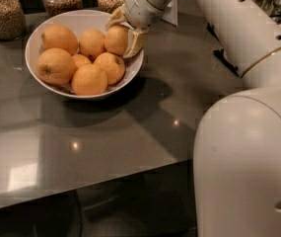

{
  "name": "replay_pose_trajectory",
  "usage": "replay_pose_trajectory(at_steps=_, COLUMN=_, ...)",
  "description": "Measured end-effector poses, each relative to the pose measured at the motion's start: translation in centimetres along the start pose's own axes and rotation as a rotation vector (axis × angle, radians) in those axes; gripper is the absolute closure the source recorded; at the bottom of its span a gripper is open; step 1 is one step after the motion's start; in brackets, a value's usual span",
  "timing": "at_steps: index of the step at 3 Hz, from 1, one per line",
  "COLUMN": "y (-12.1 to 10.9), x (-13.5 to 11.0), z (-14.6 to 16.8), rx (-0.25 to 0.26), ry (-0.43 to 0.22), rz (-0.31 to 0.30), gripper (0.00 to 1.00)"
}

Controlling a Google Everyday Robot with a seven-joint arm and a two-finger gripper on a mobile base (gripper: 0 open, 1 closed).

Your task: Pick orange from white bowl

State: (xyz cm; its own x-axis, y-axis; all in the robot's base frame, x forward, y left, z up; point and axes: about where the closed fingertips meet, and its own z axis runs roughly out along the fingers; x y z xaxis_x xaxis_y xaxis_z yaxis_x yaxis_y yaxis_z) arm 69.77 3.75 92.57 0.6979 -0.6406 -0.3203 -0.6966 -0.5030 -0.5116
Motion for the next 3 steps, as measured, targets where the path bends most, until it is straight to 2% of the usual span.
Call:
replay_pose_trajectory(at_steps=1, y=0.0, x=-0.2, z=-0.2, rx=0.002, ry=-0.002, rz=-0.002, gripper=1.0)
replay_pose_trajectory(at_steps=3, y=-0.4, x=-1.5, z=-4.3, rx=0.069, ry=-0.007, rz=0.001, gripper=1.0)
